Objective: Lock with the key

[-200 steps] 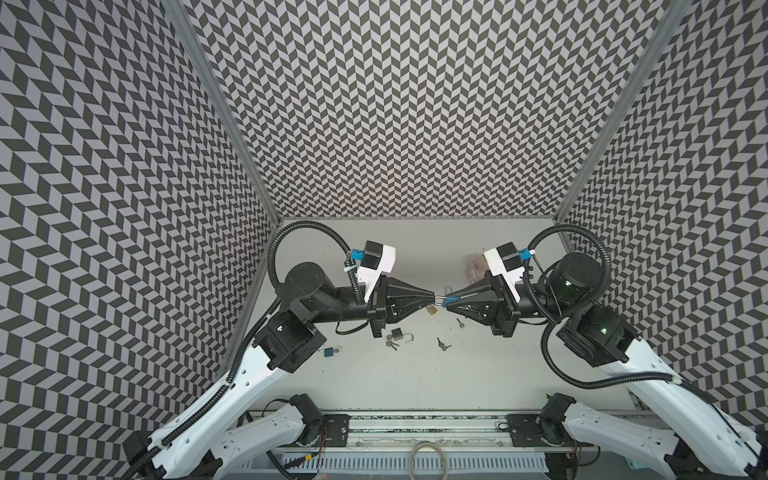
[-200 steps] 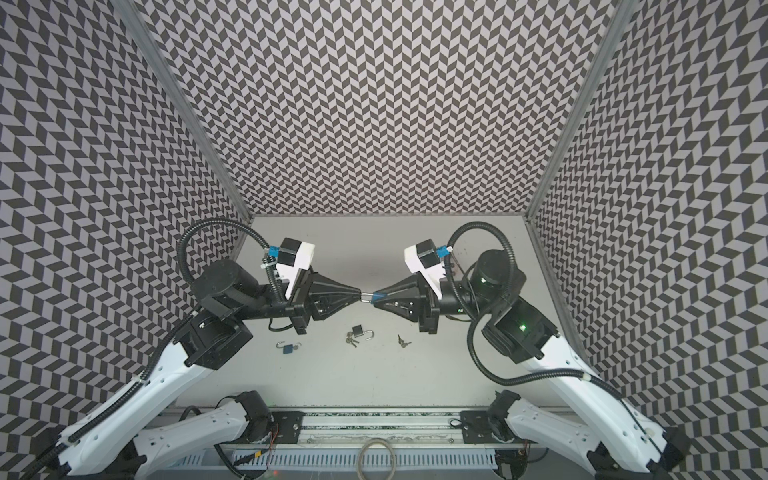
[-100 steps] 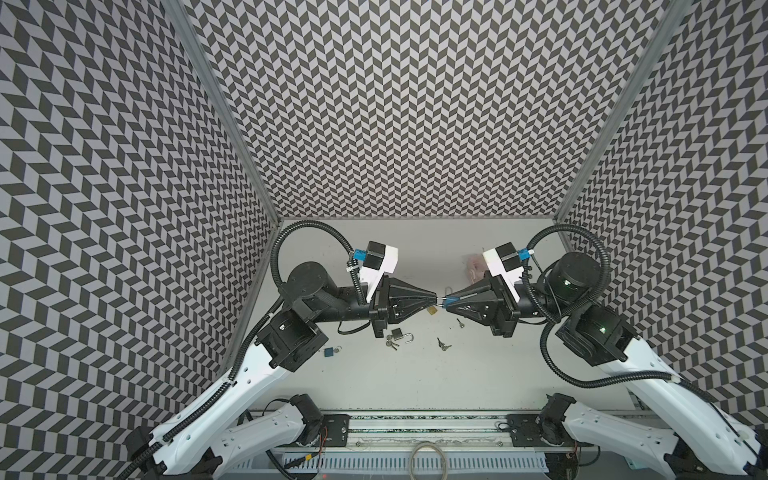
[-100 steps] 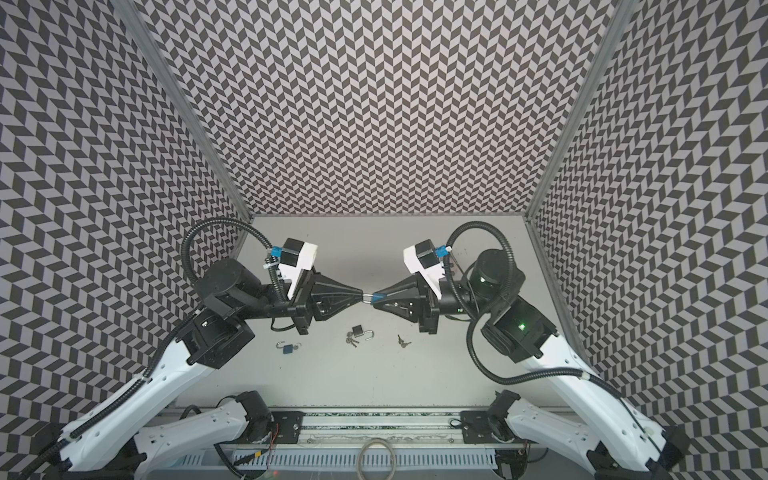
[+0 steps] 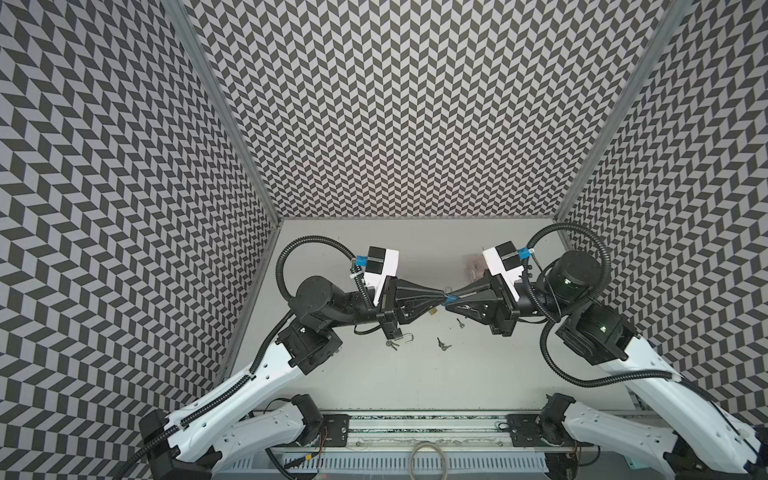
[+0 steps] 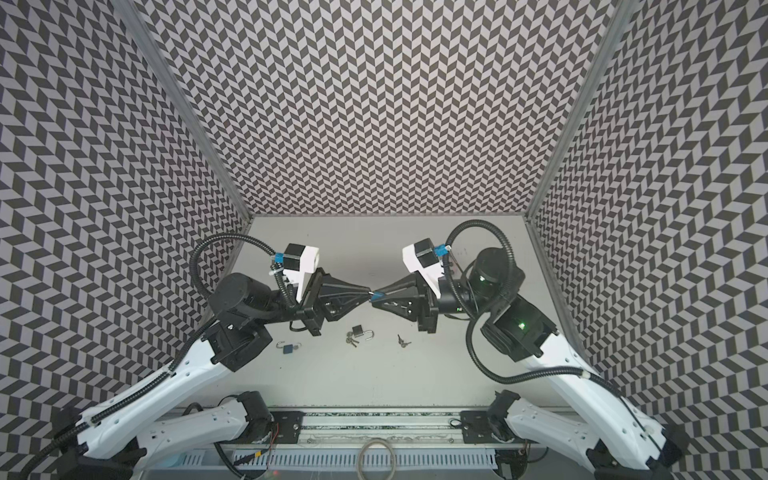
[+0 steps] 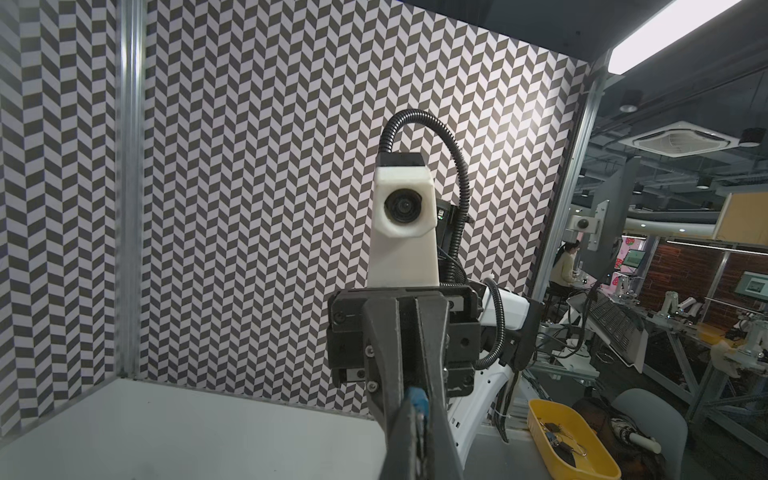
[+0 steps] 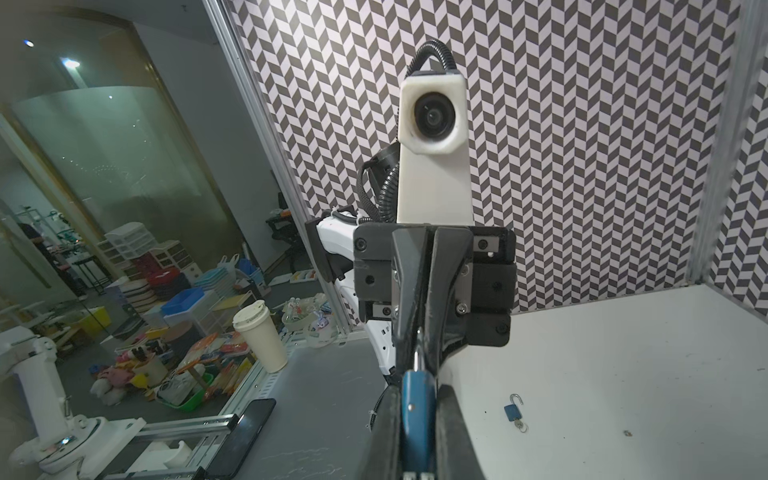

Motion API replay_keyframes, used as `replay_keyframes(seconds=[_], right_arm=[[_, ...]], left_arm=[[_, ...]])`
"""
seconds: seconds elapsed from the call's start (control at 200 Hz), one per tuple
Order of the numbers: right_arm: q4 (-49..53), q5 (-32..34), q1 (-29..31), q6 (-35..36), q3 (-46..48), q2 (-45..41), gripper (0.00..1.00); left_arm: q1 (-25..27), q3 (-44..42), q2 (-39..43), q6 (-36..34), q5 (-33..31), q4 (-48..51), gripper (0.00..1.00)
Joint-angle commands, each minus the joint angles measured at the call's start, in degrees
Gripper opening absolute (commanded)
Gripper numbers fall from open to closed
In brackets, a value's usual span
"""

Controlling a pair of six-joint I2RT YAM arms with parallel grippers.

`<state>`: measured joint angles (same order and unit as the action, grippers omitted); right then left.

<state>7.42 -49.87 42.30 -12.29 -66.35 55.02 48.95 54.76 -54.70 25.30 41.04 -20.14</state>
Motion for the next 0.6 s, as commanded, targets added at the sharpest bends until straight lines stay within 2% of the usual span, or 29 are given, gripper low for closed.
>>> replay_keyframes(seconds=[0.0, 0.365, 0.596], right_arm=[[-8.28, 3.96, -0.29, -1.57, -0.51, -0.49, 0.00], [-9.07, 2.56, -0.20, -1.24, -0.53, 0.88, 0.00], [-7.13, 3.05, -0.20, 0.32, 0.81, 0.10, 0.00]], left_arm=[[0.80, -1.36, 0.00, 0.69, 6.91, 7.16, 0.00], [1.94, -2.55, 0.25, 3.04, 6.69, 3.21, 0.00], [1.32, 0.79, 1.87, 0.90, 3.57, 6.93, 0.00]])
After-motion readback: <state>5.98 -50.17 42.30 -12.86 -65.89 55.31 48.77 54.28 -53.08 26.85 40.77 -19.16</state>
